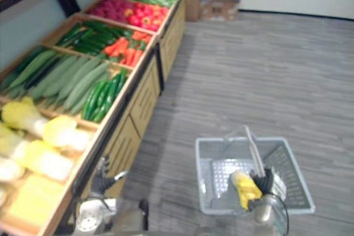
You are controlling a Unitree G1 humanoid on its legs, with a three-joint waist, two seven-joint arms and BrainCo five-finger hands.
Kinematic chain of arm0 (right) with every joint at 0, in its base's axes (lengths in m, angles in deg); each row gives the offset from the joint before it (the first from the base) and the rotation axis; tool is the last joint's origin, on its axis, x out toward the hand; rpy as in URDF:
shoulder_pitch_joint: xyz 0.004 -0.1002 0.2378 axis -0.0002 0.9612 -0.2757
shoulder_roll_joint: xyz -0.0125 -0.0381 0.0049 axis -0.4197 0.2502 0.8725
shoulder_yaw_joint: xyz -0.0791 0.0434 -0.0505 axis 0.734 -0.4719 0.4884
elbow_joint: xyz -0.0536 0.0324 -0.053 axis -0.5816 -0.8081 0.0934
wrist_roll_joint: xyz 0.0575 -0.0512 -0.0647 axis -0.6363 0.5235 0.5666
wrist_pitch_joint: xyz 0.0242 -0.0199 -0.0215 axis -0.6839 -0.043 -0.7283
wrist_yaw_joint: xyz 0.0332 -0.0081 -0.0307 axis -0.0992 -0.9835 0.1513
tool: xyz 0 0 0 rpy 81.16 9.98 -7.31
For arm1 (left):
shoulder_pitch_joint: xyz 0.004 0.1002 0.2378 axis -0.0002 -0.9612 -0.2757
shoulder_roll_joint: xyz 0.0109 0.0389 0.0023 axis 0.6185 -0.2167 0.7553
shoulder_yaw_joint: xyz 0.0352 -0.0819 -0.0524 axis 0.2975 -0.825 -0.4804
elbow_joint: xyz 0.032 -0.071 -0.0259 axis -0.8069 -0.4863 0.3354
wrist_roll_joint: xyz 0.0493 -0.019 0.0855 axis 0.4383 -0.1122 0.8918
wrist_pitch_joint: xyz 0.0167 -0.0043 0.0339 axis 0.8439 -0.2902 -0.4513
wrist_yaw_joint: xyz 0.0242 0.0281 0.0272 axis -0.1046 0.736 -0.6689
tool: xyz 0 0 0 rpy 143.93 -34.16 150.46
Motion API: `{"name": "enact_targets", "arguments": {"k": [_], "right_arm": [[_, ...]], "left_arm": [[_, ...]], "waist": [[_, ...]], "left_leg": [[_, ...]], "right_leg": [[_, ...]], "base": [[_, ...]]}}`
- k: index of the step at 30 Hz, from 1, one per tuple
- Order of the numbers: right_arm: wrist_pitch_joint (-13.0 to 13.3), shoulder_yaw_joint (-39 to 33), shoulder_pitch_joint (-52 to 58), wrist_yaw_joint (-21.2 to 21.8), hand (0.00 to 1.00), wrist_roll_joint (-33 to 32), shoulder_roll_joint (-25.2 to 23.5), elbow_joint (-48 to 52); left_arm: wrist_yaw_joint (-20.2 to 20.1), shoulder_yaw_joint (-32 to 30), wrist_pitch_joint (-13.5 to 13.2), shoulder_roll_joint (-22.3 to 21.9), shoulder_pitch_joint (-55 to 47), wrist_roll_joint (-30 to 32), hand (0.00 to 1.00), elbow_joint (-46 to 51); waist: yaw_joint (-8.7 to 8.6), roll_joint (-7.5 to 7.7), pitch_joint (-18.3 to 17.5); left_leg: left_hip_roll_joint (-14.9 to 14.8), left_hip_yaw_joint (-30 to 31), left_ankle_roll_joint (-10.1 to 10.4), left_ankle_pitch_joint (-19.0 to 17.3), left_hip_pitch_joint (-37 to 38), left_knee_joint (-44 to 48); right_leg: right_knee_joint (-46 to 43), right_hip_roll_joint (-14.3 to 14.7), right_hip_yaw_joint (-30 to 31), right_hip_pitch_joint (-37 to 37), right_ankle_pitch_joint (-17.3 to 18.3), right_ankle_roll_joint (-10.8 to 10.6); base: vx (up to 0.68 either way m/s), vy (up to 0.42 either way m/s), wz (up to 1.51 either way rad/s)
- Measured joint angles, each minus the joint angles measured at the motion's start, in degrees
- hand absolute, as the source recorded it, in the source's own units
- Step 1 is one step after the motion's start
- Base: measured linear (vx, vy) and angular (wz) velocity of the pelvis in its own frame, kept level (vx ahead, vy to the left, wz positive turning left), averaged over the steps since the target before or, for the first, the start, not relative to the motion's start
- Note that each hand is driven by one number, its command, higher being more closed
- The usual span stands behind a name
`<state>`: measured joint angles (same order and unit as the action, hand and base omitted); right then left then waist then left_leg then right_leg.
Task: Pick vegetable in the basket
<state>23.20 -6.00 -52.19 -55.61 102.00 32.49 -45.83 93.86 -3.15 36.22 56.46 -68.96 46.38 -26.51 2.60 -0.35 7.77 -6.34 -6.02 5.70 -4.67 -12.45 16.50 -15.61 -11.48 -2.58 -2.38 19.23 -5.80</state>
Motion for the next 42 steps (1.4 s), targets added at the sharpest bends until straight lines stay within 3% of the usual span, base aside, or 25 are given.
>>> {"name": "enact_targets", "arguments": {"k": [2, 5, 7, 8, 9, 10, 11, 12, 15, 16, 17, 18, 19, 20, 21, 23, 25, 26, 29, 31, 33, 35, 37, 39, 42], "right_arm": [[-0.23, -0.08, 0.21, 0.04, 1.00, 0.37, 0.20, -0.53], [-1.19, -0.09, 0.51, 0.60, 1.00, 0.41, 0.28, -1.10], [-1.55, 0.00, 0.54, 0.97, 1.00, 0.46, 0.27, -1.14], [-1.72, 0.02, 0.54, 1.06, 1.00, 0.48, 0.26, -1.17], [-1.77, 0.03, 0.56, 1.10, 1.00, 0.49, 0.21, -1.21], [-1.72, 0.16, 0.35, 1.11, 1.00, 0.54, 0.06, -1.19], [-1.45, 0.09, -0.04, 1.10, 1.00, 0.64, 0.13, -1.06], [-1.40, 0.02, -0.25, 1.08, 1.00, 0.66, 0.22, -0.89], [-1.05, 0.04, -1.66, 1.09, 1.00, 1.65, 0.32, -0.58], [-1.05, 0.03, -1.82, 1.07, 1.00, 1.63, 0.32, -0.54], [-1.06, -0.03, -1.81, 0.97, 1.00, 1.62, 0.32, -0.26], [-1.03, 0.03, -1.79, 0.91, 1.00, 1.62, 0.29, -0.12], [-1.08, -0.11, -2.15, 0.92, 1.00, 1.63, 0.99, -0.51], [-1.48, -0.06, -3.00, 1.08, 1.00, 1.65, 2.06, -1.25], [-1.44, -0.91, -3.80, 1.03, 1.00, 1.67, 1.24, 0.17], [-1.44, -1.85, -3.63, 1.01, 1.00, 1.71, 0.69, 1.00], [-1.57, -3.06, -4.11, 0.94, 1.00, 1.71, 0.98, 1.34], [-1.59, -3.20, -4.26, 0.94, 1.00, 1.71, 0.97, 1.33], [-1.92, -3.19, -2.01, 1.01, 1.00, 1.70, 0.83, 1.17], [-2.51, -3.38, -0.24, 1.18, 1.00, 1.69, 0.87, 0.94], [-2.56, -3.67, 0.80, 1.14, 1.00, 1.64, 1.04, 0.94], [-2.66, -4.94, 1.25, 1.13, 1.00, 1.60, 1.17, 0.94], [-2.65, -5.97, 2.07, 0.87, 1.00, 1.55, 1.68, 1.03], [-2.64, -6.12, 1.96, 0.54, 1.00, 1.55, 2.76, 1.04], [-2.63, -5.30, 1.89, 0.30, 1.00, 1.56, 2.81, 1.00]], "left_arm": [[0.16, 0.01, -0.03, -0.06, 0.16, 0.00, 0.00, 0.96], [0.26, -0.24, -0.08, 0.00, 1.53, 0.00, 0.00, 1.91], [0.32, -0.27, -0.59, 0.59, 1.74, 0.00, 0.00, 4.37], [0.35, -0.16, -0.65, 0.99, 1.86, -0.01, 0.00, 5.14], [0.36, 0.08, -0.65, 1.34, 2.15, -0.02, 0.00, 5.20], [0.39, 0.49, -0.65, 1.90, 2.39, -0.03, 0.00, 5.22], [0.53, 0.47, -0.61, 2.37, 2.23, -0.04, 0.00, 5.22], [0.56, 0.47, -0.61, 2.46, 2.17, -0.04, 0.00, 5.22], [0.97, 0.91, -0.70, 2.32, 2.56, -0.07, 0.00, 5.23], [0.97, 1.13, -0.77, 2.22, 2.58, -0.07, 0.00, 5.22], [0.95, 1.50, -0.94, 2.29, 2.68, -0.06, 0.00, 5.24], [0.93, 1.58, -1.06, 2.68, 3.04, -0.05, 0.00, 5.34], [0.96, 1.40, -1.02, 1.96, 3.85, -0.05, 0.00, 4.11], [0.92, 1.50, -0.38, 0.15, 4.04, -0.24, 0.00, 3.13], [0.84, 1.95, -0.53, -0.09, 4.33, -0.24, 0.00, 3.48], [0.94, 2.08, -0.85, 0.02, 5.51, 0.04, 0.00, 3.72], [1.15, 1.50, -0.92, -0.30, 5.77, 0.02, 0.00, 3.56], [1.14, 1.66, -0.92, -0.31, 5.49, 0.02, 0.00, 3.51], [1.14, 1.78, -0.92, -0.91, 4.38, -0.06, 0.00, 3.21], [1.06, 2.40, -0.91, -0.88, 3.19, -1.33, 0.00, 1.46], [0.86, 3.05, -0.86, -0.89, 2.15, -2.11, 0.00, 0.60], [-0.12, 4.54, -0.85, -1.05, 1.05, -2.33, 0.00, 0.59], [-0.79, 6.16, -0.86, -1.13, 0.83, -2.33, 0.00, 0.47], [-1.10, 6.44, -0.84, -1.00, 0.80, -2.33, 0.00, 0.49], [-1.08, 6.45, -0.81, -0.74, 0.53, -2.18, 0.00, 0.49]], "waist": [[-0.62, 1.51, -1.41], [-0.80, 1.67, -2.29], [-0.87, 1.52, -2.37], [-1.00, 1.45, -2.34], [-1.13, 1.34, -2.29], [-1.35, 1.38, -1.51], [-1.67, 0.89, -1.04], [-1.88, 0.41, -0.76], [-3.62, -0.74, 0.43], [-3.91, -0.91, 0.63], [-4.31, -1.19, 0.78], [-4.18, 0.21, 0.69], [-3.90, -0.64, 1.46], [-3.47, -2.70, 1.43], [-3.09, -3.06, 1.56], [-3.66, -2.26, 1.99], [-3.50, -2.43, 1.83], [-3.70, -3.44, 1.20], [-3.98, -3.29, 1.30], [-3.66, -2.26, 1.80], [-2.67, -1.75, 2.08], [-2.68, -2.05, 2.10], [-2.52, -1.94, 2.05], [-2.00, -1.93, 2.04], [-1.25, -2.00, 2.02]], "left_leg": [[2.50, -2.32, -1.95, -2.05, -0.39, 1.69], [4.57, -4.51, -4.24, -3.74, 2.08, 1.60], [5.33, -4.75, -5.56, -5.10, 5.80, -0.57], [5.72, -4.56, -6.24, -5.85, 8.73, -2.60], [5.76, -4.28, -6.62, -6.15, 10.36, -3.86], [5.94, -4.02, -6.93, -6.39, 14.00, -5.95], [5.77, -3.19, -6.95, -6.40, 17.12, -7.90], [5.59, -2.45, -6.95, -6.40, 18.51, -8.70], [4.18, -0.82, -6.94, -6.40, 22.49, -9.16], [3.62, -0.69, -6.59, -6.61, 22.80, -8.77], [2.33, 0.15, -4.47, -8.13, 22.83, -7.39], [1.61, 0.70, -1.86, -10.76, 22.93, -5.68], [0.29, 1.20, -0.61, -12.39, 23.07, -4.53], [-2.17, 1.75, -0.16, -12.97, 21.96, -3.82], [-2.31, 2.12, -0.55, -10.00, 21.49, -4.31], [-2.66, 2.68, -0.11, -8.39, 22.22, -4.40], [-3.20, 5.59, 1.00, -7.70, 22.01, -3.87], [-3.48, 6.47, 1.64, -7.22, 21.15, -2.89], [-4.48, 10.45, 1.18, -1.80, 15.09, 7.32], [-4.94, 10.85, -0.36, 7.60, 10.63, 16.69], [-6.63, 7.98, -2.53, 14.20, 8.05, 22.13], [-8.07, 4.63, -1.29, 8.50, 4.62, 30.35], [-6.75, 1.99, -1.50, 3.07, 1.56, 32.72], [-2.64, -1.53, -2.06, -0.77, -0.96, 24.98], [2.17, -4.48, -2.03, -0.19, -1.14, 5.99]], "right_leg": [[1.33, -2.80, 1.22, -0.20, -2.17, -3.20], [-8.13, -5.10, 3.30, 3.70, -6.00, -2.81], [-22.57, -6.19, 3.11, 9.95, -12.26, -2.96], [-29.67, -6.53, 3.51, 13.16, -18.20, -3.00], [-33.13, -6.44, 4.04, 14.31, -20.03, -3.25], [-40.72, -5.91, 4.27, 16.54, -18.56, -1.97], [-46.04, -5.38, 2.38, 19.10, -14.75, 1.25], [-47.24, -5.26, 0.43, 20.13, -12.84, 2.24], [-39.88, -4.48, -5.58, 25.44, -7.47, 3.56], [-35.56, -4.19, -5.62, 25.85, -7.57, 3.40], [-25.06, -3.51, -4.92, 25.97, -8.58, 1.96], [-11.84, -3.30, -2.69, 25.28, -12.58, 1.73], [-11.83, -1.92, -2.62, 24.87, -15.46, -0.23], [-10.75, 0.50, -4.46, 23.56, -16.07, 0.21], [-15.14, 1.33, -0.76, 25.15, -14.91, 0.97], [-18.74, 1.69, 1.62, 25.31, -11.56, 0.34], [-20.76, 1.51, 0.23, 24.99, -5.97, 0.50], [-20.81, 1.55, -0.56, 24.83, -5.60, 0.80], [-19.17, 0.95, -5.25, 20.93, -3.79, 2.26], [-17.38, 0.34, -8.28, 16.12, -2.35, 3.61], [-15.23, 1.09, -9.44, 12.70, -1.50, 4.92], [-11.85, 2.21, -10.88, 8.57, -1.18, 5.64], [-8.27, 2.76, -12.98, 4.87, -1.53, 5.93], [-5.05, 3.26, -14.04, 2.23, -2.12, 6.20], [-2.27, 3.63, -14.55, -0.77, -2.22, 6.12]], "base": [[0.39, 0.229, -0.23], [0.43, 0.246, -0.20], [0.41, 0.230, -0.07], [0.30, 0.124, 0.10], [0.38, 0.102, 0.13], [0.35, 0.035, 0.09], [0.33, -0.001, 0.09], [0.30, -0.060, 0.12], [0.30, -0.183, 0.29], [0.28, -0.259, 0.61], [0.25, -0.307, 0.62], [0.24, -0.338, 0.57], [0.22, -0.344, 0.25], [0.16, -0.299, 0.24], [0.16, -0.322, 0.32], [0.14, -0.248, 0.45], [0.20, -0.284, 0.40], [0.17, -0.296, 0.44], [0.14, -0.242, 0.66], [0.21, -0.251, 0.54], [0.18, -0.210, 0.20], [0.20, -0.167, 0.24], [0.16, -0.074, 0.36], [0.19, -0.009, 0.19], [0.25, 0.040, -0.05]]}}
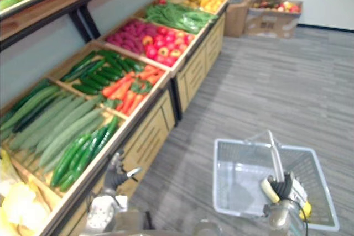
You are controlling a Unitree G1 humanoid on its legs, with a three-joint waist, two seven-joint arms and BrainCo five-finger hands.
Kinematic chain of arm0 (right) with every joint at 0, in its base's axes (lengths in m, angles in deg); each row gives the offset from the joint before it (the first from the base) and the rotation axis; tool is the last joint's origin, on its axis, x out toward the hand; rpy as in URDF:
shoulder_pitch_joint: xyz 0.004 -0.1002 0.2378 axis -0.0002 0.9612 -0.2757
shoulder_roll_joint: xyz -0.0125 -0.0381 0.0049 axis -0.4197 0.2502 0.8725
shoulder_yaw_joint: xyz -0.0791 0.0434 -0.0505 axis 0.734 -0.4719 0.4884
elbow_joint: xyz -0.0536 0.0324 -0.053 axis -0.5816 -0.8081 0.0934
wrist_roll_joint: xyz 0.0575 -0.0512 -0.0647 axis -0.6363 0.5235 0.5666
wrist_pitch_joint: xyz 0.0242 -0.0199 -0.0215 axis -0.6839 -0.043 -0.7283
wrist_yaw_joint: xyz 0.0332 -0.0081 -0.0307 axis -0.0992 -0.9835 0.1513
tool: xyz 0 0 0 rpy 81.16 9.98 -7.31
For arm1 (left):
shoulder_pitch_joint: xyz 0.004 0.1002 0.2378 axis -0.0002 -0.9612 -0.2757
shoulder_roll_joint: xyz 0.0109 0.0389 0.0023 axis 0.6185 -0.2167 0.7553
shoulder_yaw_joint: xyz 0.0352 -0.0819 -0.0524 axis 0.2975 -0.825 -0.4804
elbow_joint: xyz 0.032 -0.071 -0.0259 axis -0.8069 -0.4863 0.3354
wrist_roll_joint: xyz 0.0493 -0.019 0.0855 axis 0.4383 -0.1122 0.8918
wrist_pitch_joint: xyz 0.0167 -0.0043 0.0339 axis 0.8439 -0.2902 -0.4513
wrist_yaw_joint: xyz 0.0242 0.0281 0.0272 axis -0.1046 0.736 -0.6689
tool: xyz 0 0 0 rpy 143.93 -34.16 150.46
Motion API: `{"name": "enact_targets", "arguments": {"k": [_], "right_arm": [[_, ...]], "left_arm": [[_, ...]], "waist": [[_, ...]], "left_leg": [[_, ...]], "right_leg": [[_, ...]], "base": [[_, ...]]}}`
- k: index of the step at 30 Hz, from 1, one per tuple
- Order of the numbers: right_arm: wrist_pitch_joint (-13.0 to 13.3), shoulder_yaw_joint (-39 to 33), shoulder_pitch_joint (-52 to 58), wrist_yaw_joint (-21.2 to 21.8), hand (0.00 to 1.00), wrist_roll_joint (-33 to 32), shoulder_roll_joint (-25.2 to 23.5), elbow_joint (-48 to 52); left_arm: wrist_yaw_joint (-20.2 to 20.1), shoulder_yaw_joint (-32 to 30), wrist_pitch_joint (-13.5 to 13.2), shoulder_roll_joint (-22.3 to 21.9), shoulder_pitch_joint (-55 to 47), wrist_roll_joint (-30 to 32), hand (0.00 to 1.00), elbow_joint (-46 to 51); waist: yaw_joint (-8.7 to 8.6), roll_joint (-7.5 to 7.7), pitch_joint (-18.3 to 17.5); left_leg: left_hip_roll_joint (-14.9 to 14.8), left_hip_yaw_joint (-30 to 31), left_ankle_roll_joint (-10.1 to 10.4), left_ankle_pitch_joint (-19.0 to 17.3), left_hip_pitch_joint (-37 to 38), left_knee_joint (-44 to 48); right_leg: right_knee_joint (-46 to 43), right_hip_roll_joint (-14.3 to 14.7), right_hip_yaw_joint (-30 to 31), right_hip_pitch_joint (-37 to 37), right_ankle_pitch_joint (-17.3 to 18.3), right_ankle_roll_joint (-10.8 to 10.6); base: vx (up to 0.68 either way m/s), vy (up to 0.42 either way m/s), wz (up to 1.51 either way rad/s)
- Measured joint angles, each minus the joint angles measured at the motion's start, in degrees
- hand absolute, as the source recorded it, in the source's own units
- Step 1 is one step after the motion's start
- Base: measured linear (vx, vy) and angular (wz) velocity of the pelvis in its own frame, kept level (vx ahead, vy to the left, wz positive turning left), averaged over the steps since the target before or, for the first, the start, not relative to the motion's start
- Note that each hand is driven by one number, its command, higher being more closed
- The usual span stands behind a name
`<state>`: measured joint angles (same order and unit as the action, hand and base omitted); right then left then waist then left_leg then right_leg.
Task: Pick vegetable in the basket
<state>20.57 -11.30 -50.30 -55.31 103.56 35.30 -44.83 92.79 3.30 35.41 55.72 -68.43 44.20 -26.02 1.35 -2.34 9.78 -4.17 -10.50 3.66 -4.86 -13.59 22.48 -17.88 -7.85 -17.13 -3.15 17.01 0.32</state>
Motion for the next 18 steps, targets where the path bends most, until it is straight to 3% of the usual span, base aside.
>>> {"name": "enact_targets", "arguments": {"k": [3, 5, 6, 8, 9, 10, 11, 12, 13, 14, 16, 18], "right_arm": [[0.04, 1.28, -0.42, -0.01, 1.00, 0.05, 0.06, -0.70], [-0.02, 2.97, -1.73, 0.07, 1.00, 0.04, 0.27, -2.56], [-0.01, 4.72, -2.44, 0.18, 1.00, 0.07, -0.64, -3.14], [0.20, 5.90, -2.41, 0.25, 1.00, 0.19, -1.00, -4.64], [0.17, 5.83, -2.60, 0.34, 1.00, 0.23, -0.95, -5.09], [0.12, 5.78, -2.53, 0.58, 1.00, 0.34, -0.94, -5.42], [0.07, 5.86, -2.77, 1.07, 1.00, 1.23, -1.01, -6.08], [0.03, 5.94, -2.89, 1.23, 1.00, 1.30, -1.07, -6.55], [0.04, 6.02, -2.78, 1.79, 1.00, 1.30, -1.26, -6.79], [0.05, 5.88, -2.76, 2.09, 1.00, 1.31, -1.20, -6.64], [0.04, 5.11, -2.80, 2.04, 1.00, 1.24, -1.03, -5.86], [0.04, 4.72, -2.82, 2.04, 1.00, 1.25, -0.68, -4.37]], "left_arm": [[0.14, -0.15, -0.01, -0.02, -0.26, 0.10, 0.00, -0.02], [0.38, -0.70, 0.04, -0.08, -0.88, 0.11, 0.00, -0.03], [0.46, -1.31, 0.42, 0.25, -1.02, 0.11, 0.00, -0.46], [0.55, -1.56, 0.58, 0.04, -1.03, 0.15, 0.00, -0.35], [0.56, -1.57, 0.69, -0.13, -0.80, 0.15, 0.00, -0.29], [0.58, -1.64, 0.68, -0.25, -0.18, 0.19, 0.00, 0.36], [0.63, -1.84, 0.67, 0.28, 0.66, 0.57, 0.00, 1.14], [0.66, -1.94, 0.68, 0.69, 0.83, 0.61, 0.00, 1.19], [0.69, -1.98, 0.69, 0.93, 1.32, 0.63, 0.00, 1.47], [0.87, -2.28, 0.72, 1.22, 1.10, 0.64, 0.00, 2.05], [0.89, -2.07, 0.71, 1.42, 0.98, 0.61, 0.00, 2.72], [0.70, -1.48, 0.68, 1.40, 1.65, 0.57, 0.00, 2.79]], "waist": [[0.51, -1.38, -0.66], [0.97, -2.09, -1.11], [1.86, 0.16, -1.79], [1.73, 3.25, -4.23], [1.74, 3.62, -4.07], [1.50, 4.17, -3.84], [1.10, 4.05, -3.92], [0.84, 4.56, -3.61], [0.33, 4.17, -3.28], [0.25, 3.88, -2.96], [0.00, 3.41, -2.93], [-0.65, 2.90, -2.81]], "left_leg": [[1.42, 0.34, 0.73, 6.32, 0.85, -15.41], [0.91, 0.20, -0.48, 8.80, 1.93, -17.23], [2.30, -1.34, -4.22, 7.75, 1.56, -12.89], [5.99, -3.26, -5.37, 2.17, 2.26, -10.15], [6.66, -3.25, -5.72, 1.17, 2.86, -9.63], [7.16, -2.99, -6.33, 0.22, 3.40, -8.42], [7.72, -2.44, -7.02, -1.71, 5.10, -7.41], [7.95, -1.46, -7.31, -2.77, 6.27, -7.36], [7.92, 0.37, -7.87, -3.93, 9.19, -7.95], [7.75, 1.90, -7.59, -4.26, 12.13, -9.48], [7.26, 4.20, -7.42, -4.32, 15.60, -12.00], [6.52, 7.86, -6.66, -4.76, 17.00, -12.69]], "right_leg": [[3.94, 2.46, 0.84, -3.61, -0.34, -1.21], [4.09, 3.72, 3.14, -5.33, 1.47, -2.68], [1.57, 1.34, 5.79, -5.16, 5.19, -3.62], [-4.89, -3.29, 7.47, -4.21, 7.41, -5.68], [-10.32, -4.34, 8.29, -2.29, 6.88, -6.13], [-18.75, -5.58, 9.45, 0.94, 4.74, -8.73], [-29.32, -6.17, 11.76, 5.02, -0.94, -10.23], [-33.88, -6.11, 12.89, 6.67, -5.43, -10.80], [-41.29, -6.03, 14.16, 9.09, -6.91, -11.04], [-44.84, -6.01, 13.67, 11.56, -4.96, -7.73], [-42.99, -7.31, 11.79, 15.13, -3.15, -4.71], [-34.81, -8.39, 11.44, 18.02, -2.46, -3.72]], "base": [[0.33, 0.080, -0.24], [0.44, 0.142, -0.69], [0.27, 0.105, -0.68], [0.44, 0.114, -0.41], [0.42, 0.122, 0.04], [0.42, 0.161, 0.30], [0.34, 0.136, 0.35], [0.53, 0.126, 0.44], [0.44, 0.048, 0.48], [0.52, 0.052, 0.48], [0.39, -0.023, 0.62], [0.35, -0.122, 0.94]]}}
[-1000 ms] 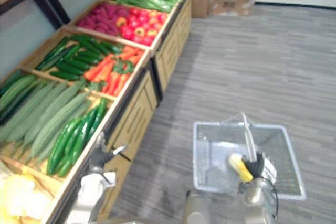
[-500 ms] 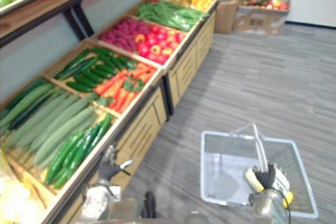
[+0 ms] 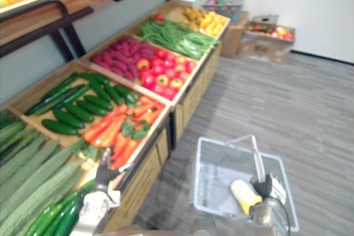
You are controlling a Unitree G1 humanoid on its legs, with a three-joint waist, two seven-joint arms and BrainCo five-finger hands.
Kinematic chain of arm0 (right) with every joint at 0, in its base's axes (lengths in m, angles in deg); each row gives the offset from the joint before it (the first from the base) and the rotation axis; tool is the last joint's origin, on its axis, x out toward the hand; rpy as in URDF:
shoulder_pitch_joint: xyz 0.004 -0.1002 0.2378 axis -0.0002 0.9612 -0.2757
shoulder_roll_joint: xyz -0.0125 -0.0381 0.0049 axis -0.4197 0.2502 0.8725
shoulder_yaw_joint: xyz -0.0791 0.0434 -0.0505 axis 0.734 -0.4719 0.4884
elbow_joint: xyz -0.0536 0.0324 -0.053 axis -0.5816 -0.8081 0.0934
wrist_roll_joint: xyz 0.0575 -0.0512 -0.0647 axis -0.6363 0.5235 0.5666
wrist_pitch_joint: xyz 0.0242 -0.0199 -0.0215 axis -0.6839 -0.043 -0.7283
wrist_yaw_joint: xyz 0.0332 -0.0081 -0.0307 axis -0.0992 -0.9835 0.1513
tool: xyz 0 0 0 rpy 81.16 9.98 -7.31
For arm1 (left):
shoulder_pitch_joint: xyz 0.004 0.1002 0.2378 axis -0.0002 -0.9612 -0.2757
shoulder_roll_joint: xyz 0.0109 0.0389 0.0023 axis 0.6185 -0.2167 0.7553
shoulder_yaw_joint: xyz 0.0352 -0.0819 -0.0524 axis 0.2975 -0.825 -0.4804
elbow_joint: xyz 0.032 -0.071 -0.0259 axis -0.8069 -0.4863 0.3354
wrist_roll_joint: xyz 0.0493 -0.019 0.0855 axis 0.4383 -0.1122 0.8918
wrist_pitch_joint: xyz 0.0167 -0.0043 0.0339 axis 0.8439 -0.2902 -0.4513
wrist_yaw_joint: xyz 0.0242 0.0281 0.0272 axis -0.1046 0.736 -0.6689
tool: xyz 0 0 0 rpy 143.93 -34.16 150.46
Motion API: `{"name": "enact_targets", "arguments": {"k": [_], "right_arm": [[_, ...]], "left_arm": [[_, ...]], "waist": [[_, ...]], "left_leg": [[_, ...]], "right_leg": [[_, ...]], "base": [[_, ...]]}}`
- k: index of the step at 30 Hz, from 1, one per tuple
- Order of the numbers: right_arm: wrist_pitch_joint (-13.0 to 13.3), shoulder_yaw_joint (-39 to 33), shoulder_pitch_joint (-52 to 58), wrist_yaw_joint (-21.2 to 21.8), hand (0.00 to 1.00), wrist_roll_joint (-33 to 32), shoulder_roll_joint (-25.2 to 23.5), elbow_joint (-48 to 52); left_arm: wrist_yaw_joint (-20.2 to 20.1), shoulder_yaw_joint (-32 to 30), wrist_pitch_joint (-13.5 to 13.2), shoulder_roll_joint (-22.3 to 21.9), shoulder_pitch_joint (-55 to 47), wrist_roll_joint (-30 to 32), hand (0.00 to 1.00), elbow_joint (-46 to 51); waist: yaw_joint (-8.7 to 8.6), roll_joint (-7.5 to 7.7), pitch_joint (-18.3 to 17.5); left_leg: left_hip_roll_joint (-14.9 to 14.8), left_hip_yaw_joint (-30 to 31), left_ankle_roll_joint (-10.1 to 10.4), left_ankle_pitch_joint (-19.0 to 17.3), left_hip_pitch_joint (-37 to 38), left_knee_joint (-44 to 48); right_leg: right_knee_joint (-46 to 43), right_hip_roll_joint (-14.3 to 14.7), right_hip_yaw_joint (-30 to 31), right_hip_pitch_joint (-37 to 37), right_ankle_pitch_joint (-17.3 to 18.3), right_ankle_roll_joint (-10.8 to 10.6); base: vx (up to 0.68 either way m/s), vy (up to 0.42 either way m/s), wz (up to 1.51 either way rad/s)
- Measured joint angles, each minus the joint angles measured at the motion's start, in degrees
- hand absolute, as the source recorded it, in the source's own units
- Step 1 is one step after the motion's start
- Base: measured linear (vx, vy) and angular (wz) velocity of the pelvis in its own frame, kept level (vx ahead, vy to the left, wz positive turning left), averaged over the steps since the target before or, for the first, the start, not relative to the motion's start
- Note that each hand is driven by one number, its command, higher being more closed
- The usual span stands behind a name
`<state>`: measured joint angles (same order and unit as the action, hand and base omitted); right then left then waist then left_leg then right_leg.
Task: Pick vegetable in the basket
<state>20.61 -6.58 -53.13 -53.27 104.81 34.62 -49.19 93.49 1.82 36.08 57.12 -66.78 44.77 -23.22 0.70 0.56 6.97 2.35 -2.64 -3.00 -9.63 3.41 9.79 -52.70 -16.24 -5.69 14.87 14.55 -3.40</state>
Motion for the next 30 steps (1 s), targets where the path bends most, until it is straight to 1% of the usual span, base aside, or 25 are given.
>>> {"name": "enact_targets", "arguments": {"k": [1, 2, 3, 4, 5, 6, 7, 8, 9, 10, 11, 12, 13, 14, 15, 16, 17, 18, 19, 20, 22, 24, 25, 26, 30], "right_arm": [[0.02, 0.00, -0.27, 0.00, 1.00, 0.01, 0.06, 1.41], [0.02, -0.02, -0.18, 0.00, 1.00, 0.01, 0.05, 2.08], [0.02, -0.02, -0.15, -0.01, 1.00, -0.01, 0.04, 3.02], [0.00, -0.02, -0.15, -0.01, 1.00, -0.01, -0.06, 3.45], [-0.26, -0.02, 0.53, 0.00, 1.00, 0.01, -0.68, 4.79], [-0.41, 0.09, 1.72, 0.00, 1.00, 0.02, -1.95, 5.74], [-0.68, 0.03, 1.68, 0.02, 1.00, 0.02, -1.72, 5.72], [-1.85, -0.08, 1.96, 0.02, 1.00, -0.01, -1.04, 6.97], [-2.08, 0.02, 1.93, 0.03, 1.00, 0.02, -0.89, 7.80], [-2.25, 0.06, 1.96, 0.03, 1.00, 0.00, -0.73, 9.11], [-2.24, -0.16, 2.16, 0.01, 1.00, -0.03, -0.73, 9.53], [-2.24, -0.95, 2.75, 0.00, 1.00, -0.04, -0.95, 10.10], [-2.17, -2.07, 2.88, -0.03, 1.00, -0.07, -1.05, 10.39], [-2.15, -2.90, 2.88, -0.13, 1.00, -0.04, -1.00, 10.58], [-2.15, -4.42, 2.93, -0.15, 1.00, -0.04, -0.84, 10.37], [-1.73, -5.41, 2.86, -1.22, 1.00, -0.14, -0.91, 9.55], [-1.43, -5.75, 2.72, -1.91, 1.00, -0.14, -0.95, 8.94], [-1.16, -6.07, 2.57, -2.56, 1.00, -0.15, -0.95, 7.92], [-0.80, -6.32, 2.23, -2.77, 1.00, -0.15, -0.90, 5.73], [-0.80, -6.49, 1.89, -3.02, 1.00, -0.16, -0.92, 3.79], [-0.86, -7.13, 1.47, -3.18, 1.00, -0.19, -1.17, 0.15], [-0.84, -8.22, 1.54, -3.25, 1.00, -0.20, -2.00, -1.17], [-0.86, -9.15, 1.53, -3.71, 1.00, -0.27, -2.33, -2.67], [-0.92, -9.72, 1.67, -3.71, 1.00, -0.22, -2.48, -3.15], [-2.31, -14.25, 2.12, -3.71, 1.00, -1.35, -3.83, -6.45]], "left_arm": [[-0.06, 0.73, -0.03, -0.06, 0.60, -0.09, 0.00, -0.06], [-0.06, 1.10, -0.03, -0.14, 0.76, -0.15, 0.00, -0.15], [0.06, 1.57, -0.03, -0.30, 1.02, -0.20, 0.00, -0.23], [0.13, 1.68, -0.04, -0.32, 1.17, -0.20, 0.00, -0.24], [0.28, 1.61, -0.05, -0.32, 1.20, -0.19, 0.00, -0.22], [0.41, 1.21, -0.02, -0.09, 0.97, -0.07, 0.00, 0.19], [0.63, 0.79, 0.02, -0.84, 1.20, 0.02, 0.00, -0.40], [0.89, 0.60, 0.39, -3.74, -0.05, -0.03, 0.00, 0.32], [0.78, 1.04, 0.37, -4.44, -0.47, -0.04, 0.00, 0.83], [0.69, 1.59, 0.37, -5.88, -0.70, -0.03, 0.00, 1.58], [0.66, 1.67, 0.39, -6.64, -0.55, -0.03, 0.00, 1.60], [0.66, 1.66, 0.44, -7.66, -0.19, -0.09, 0.00, 1.60], [0.70, 1.63, 0.53, -7.65, -0.07, -0.23, 0.00, 1.44], [0.72, 1.63, 0.59, -7.52, -0.06, -0.35, 0.00, 1.09], [0.85, 1.45, 0.68, -7.26, -0.23, -0.54, 0.00, 0.03], [0.89, 1.46, 1.05, -6.70, -0.39, -0.57, 0.00, -1.26], [0.88, 1.48, 1.06, -6.35, -0.50, -0.56, 0.00, -1.91], [0.87, 1.36, 1.09, -5.62, -0.49, -0.53, 0.00, -3.17], [0.92, 0.91, 1.16, -5.11, -0.53, -0.50, 0.00, -4.50], [1.07, 0.49, 1.46, -4.98, -0.56, -0.50, 0.00, -5.18], [1.75, 0.14, 2.09, -4.93, -0.58, -0.45, 0.00, -6.13], [2.13, -0.28, 2.20, -4.69, -0.48, -0.41, 0.00, -6.37], [2.33, -0.95, 2.20, -4.47, -0.36, 0.14, 0.00, -6.37], [2.39, -1.31, 2.20, -4.42, -0.36, 0.15, 0.00, -6.37], [2.40, -2.22, 2.20, -2.79, -0.43, 0.58, 0.00, -6.36]], "waist": [[-0.30, -0.53, 0.31], [-0.30, -0.70, 0.39], [-0.22, -0.84, 0.27], [-0.04, -0.69, 0.27], [1.00, 0.17, 0.11], [1.24, 2.31, -0.59], [1.32, 1.79, -0.21], [1.92, -1.81, -1.64], [1.95, -2.42, -2.00], [2.09, -3.21, -2.02], [1.86, -3.50, -1.96], [1.51, -3.54, -1.89], [1.13, -3.13, -1.60], [1.07, -3.04, -1.55], [1.19, -2.99, -1.56], [1.21, -2.84, -1.64], [1.14, -2.77, -1.68], [1.03, -2.76, -1.69], [0.96, -2.79, -1.68], [0.91, -2.81, -1.69], [0.97, -2.96, -1.71], [0.47, -3.07, -1.78], [-0.39, -3.19, -1.85], [-0.69, -3.21, -1.86], [-0.79, -3.97, -1.83]], "left_leg": [[-1.33, 2.55, 1.26, -0.79, 0.71, 0.35], [-1.86, 3.73, 1.99, -1.25, 0.91, 0.57], [-3.04, 5.64, 3.86, -2.48, 0.78, 1.58], [-3.46, 6.69, 4.96, -3.32, 0.62, 2.50], [-4.21, 7.76, 7.21, -5.30, 0.27, 4.29], [-4.89, 9.29, 9.79, -7.80, -0.38, 6.63], [-6.17, 10.20, 10.95, -8.82, -0.34, 7.66], [-10.38, 10.64, 11.93, -7.48, -1.28, 9.18], [-11.32, 10.56, 11.94, -5.92, -1.87, 9.34], [-12.56, 10.86, 11.64, -2.42, -3.23, 9.84], [-13.23, 10.78, 11.10, -0.56, -4.39, 10.43], [-14.46, 8.86, 9.53, 3.75, -6.30, 11.28], [-16.01, 3.71, 7.06, 7.73, -7.28, 11.37], [-16.92, 0.46, 5.98, 8.83, -7.52, 11.75], [-18.44, -5.86, 5.46, 8.58, -7.63, 13.99], [-17.82, -10.01, 5.72, 8.31, -7.23, 14.33], [-17.00, -11.04, 5.81, 8.19, -6.99, 13.48], [-15.17, -10.92, 6.06, 8.35, -6.52, 9.65], [-13.68, -10.03, 6.40, 9.36, -5.04, 4.04], [-13.29, -9.70, 7.15, 10.04, -3.83, 0.44], [-13.10, -9.10, 7.83, 10.59, -2.23, -3.48], [-12.71, -9.13, 7.85, 10.57, -2.06, -4.94], [-12.26, -9.07, 7.86, 10.57, -2.09, -5.88], [-12.04, -9.08, 7.86, 10.57, -1.96, -6.05], [-11.43, -9.62, 8.22, 10.33, -0.43, -7.88]], "right_leg": [[10.03, 0.31, 2.78, 1.40, -0.46, -0.74], [14.38, 0.49, 4.59, 1.61, -0.81, -1.25], [22.61, 0.80, 9.61, 1.70, -2.00, -2.43], [26.05, 0.94, 11.83, 1.43, -2.62, -3.14], [30.72, 0.36, 15.08, 0.64, -5.22, -4.14], [31.55, -0.58, 15.08, -0.37, -8.30, -7.87], [28.76, -0.15, 13.38, -0.35, -7.84, -10.92], [25.57, 2.45, 8.48, -1.18, -4.96, -7.72], [24.70, 2.79, 6.94, -1.36, -4.12, -6.86], [23.85, 3.13, 3.38, -2.59, -2.93, -5.36], [24.06, 2.80, 0.91, -3.64, -2.53, -4.66], [25.08, 2.45, -3.82, -6.19, -1.88, -3.47], [26.36, 2.24, -8.03, -9.04, -1.37, -2.36], [26.98, 2.15, -10.04, -10.47, -1.14, -1.85], [28.00, 2.04, -13.00, -12.61, -0.57, -1.07], [29.41, 2.17, -14.57, -13.98, 0.26, -1.05], [30.14, 2.28, -15.16, -14.22, 0.17, -1.24], [31.44, 2.89, -15.57, -13.90, -0.18, -1.73], [32.42, 3.86, -15.53, -13.54, -0.75, -1.80], [32.54, 4.40, -15.54, -13.04, -1.07, -1.87], [32.64, 4.92, -15.73, -12.75, -1.18, -1.91], [33.19, 5.07, -15.56, -12.94, -1.38, -1.91], [33.78, 5.12, -15.42, -12.93, -1.74, -1.86], [33.84, 5.15, -15.37, -12.88, -1.93, -1.65], [35.25, 5.35, -13.67, -13.08, -3.63, -1.45]], "base": [[0.33, -0.222, 0.87], [0.39, -0.329, 1.07], [0.32, -0.340, 0.78], [0.29, -0.435, 0.96], [0.25, -0.538, 1.05], [0.24, -0.591, 1.09], [0.25, -0.680, 1.23], [0.17, -0.435, 0.94], [0.20, -0.621, 1.16], [0.09, -0.415, 0.99], [0.12, -0.583, 1.57], [0.06, -0.426, 1.78], [0.04, -0.408, 1.74], [-0.03, -0.364, 1.44], [-0.07, -0.294, 1.11], [-0.07, -0.257, 0.95], [-0.06, -0.192, 0.70], [-0.05, -0.144, 0.49], [-0.04, -0.137, 0.41], [-0.01, -0.087, 0.21], [0.02, -0.013, 0.07], [0.03, 0.060, 0.11], [0.03, 0.070, 0.18], [0.04, 0.055, 0.15], [0.06, 0.081, -0.16]]}}
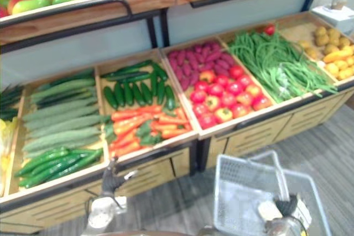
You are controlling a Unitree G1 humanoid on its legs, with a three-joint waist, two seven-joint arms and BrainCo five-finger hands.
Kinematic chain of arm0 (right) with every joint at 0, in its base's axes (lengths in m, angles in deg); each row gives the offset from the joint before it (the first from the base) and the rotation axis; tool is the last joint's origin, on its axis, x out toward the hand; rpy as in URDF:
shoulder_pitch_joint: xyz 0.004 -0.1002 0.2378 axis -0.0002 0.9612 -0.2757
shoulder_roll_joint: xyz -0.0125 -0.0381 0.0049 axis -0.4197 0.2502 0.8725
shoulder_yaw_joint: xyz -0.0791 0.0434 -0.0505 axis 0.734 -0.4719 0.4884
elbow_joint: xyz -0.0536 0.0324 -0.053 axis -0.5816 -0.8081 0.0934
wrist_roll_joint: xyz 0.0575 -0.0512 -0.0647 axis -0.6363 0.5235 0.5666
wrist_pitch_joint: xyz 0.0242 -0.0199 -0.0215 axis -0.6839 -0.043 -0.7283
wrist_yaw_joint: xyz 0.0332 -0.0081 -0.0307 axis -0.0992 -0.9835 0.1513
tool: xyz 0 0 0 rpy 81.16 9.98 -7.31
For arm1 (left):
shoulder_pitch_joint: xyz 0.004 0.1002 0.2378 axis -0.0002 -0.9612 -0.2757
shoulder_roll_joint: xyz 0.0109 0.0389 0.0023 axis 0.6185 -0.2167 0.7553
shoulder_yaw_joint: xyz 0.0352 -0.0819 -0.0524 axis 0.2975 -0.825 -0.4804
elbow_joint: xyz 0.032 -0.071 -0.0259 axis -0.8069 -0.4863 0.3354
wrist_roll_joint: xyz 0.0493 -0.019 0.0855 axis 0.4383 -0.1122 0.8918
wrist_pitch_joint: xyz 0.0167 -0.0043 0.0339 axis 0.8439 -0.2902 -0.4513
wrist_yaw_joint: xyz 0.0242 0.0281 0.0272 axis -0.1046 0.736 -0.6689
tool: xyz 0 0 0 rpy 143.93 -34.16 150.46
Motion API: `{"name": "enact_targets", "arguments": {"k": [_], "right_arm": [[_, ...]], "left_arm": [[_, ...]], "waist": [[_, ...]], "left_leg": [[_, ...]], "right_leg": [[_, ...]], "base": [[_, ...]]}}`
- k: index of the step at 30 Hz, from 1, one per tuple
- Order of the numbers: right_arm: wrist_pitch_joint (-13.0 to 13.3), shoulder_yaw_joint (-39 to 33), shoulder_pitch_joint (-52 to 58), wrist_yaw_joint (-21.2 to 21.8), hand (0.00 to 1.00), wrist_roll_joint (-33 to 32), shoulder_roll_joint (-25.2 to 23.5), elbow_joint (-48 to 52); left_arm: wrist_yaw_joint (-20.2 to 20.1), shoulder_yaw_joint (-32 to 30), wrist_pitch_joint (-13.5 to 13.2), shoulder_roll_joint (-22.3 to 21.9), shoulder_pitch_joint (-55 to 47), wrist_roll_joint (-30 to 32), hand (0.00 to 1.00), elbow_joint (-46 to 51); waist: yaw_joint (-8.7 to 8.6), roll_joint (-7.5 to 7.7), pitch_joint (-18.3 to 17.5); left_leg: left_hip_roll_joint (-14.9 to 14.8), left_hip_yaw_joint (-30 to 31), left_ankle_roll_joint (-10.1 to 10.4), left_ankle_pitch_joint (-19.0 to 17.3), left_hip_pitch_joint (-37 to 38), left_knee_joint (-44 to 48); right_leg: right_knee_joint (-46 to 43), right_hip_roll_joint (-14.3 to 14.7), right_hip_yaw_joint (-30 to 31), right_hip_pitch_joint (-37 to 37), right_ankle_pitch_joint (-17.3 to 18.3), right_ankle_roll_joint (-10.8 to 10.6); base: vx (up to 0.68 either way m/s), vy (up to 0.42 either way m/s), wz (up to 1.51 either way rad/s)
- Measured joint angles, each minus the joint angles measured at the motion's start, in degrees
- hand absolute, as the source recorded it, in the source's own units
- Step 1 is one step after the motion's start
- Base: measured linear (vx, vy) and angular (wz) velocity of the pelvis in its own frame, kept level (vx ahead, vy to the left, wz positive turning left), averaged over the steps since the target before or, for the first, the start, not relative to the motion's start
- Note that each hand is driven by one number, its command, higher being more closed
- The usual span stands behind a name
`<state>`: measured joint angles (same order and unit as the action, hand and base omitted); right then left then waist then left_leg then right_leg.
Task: Pick vegetable in the basket
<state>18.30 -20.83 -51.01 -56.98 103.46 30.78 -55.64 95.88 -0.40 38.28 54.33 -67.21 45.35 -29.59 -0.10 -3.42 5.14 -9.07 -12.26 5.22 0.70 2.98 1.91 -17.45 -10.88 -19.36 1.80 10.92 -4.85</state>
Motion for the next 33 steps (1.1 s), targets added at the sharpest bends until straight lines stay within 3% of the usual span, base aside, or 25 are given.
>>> {"name": "enact_targets", "arguments": {"k": [4, 11, 20, 26, 33], "right_arm": [[-0.31, -2.10, 0.69, 0.01, 1.00, -1.59, -0.62, -0.79], [-0.24, -2.80, 0.53, 0.01, 1.00, -2.40, -0.62, -1.71], [0.19, -3.16, 0.98, 0.02, 1.00, -3.23, -0.62, -2.94], [2.13, -2.47, 0.58, 0.07, 1.00, -3.18, -0.53, -3.58], [4.25, 1.82, -0.82, 0.23, 1.00, -1.41, 0.39, -4.60]], "left_arm": [[-0.05, -1.63, -0.01, 0.87, 0.41, 0.47, 0.00, 0.00], [-0.34, -3.70, 0.02, 2.50, -0.22, 2.63, 0.00, 0.08], [3.03, -10.82, 0.21, 5.33, -2.68, 21.18, 0.00, 12.01], [5.55, -12.60, 0.15, 7.73, -2.61, 32.88, 0.00, 16.76], [7.21, -12.51, -0.08, 16.55, -1.81, 46.89, 0.00, 16.87]], "waist": [[-1.27, -0.05, -0.02], [-1.25, -0.01, -0.10], [-1.22, -0.33, -1.31], [-1.10, -0.12, -2.79], [-1.16, 0.15, -3.26]], "left_leg": [[0.40, -1.18, 0.24, -0.18, 0.55, -1.32], [0.75, -1.54, 0.74, -0.54, 1.61, -2.94], [0.68, -1.25, 0.84, 0.04, 1.28, -4.36], [1.33, -1.03, 0.89, 0.83, 2.06, -5.89], [1.58, -0.92, 0.88, 0.82, 2.35, -6.24]], "right_leg": [[1.49, 0.21, 1.19, -0.17, -1.72, -0.22], [4.67, 0.55, 2.59, -0.68, -4.01, -1.30], [6.79, 1.00, 2.46, -1.02, -5.00, -1.72], [8.08, 1.00, 1.94, -1.57, -5.97, -1.54], [9.51, 1.02, 1.69, -2.46, -6.60, -1.63]], "base": [[0.00, 0.071, -0.17], [-0.07, 0.064, -0.09], [-0.02, 0.003, 0.02], [0.07, 0.020, 0.03], [0.01, 0.010, 0.01]]}}
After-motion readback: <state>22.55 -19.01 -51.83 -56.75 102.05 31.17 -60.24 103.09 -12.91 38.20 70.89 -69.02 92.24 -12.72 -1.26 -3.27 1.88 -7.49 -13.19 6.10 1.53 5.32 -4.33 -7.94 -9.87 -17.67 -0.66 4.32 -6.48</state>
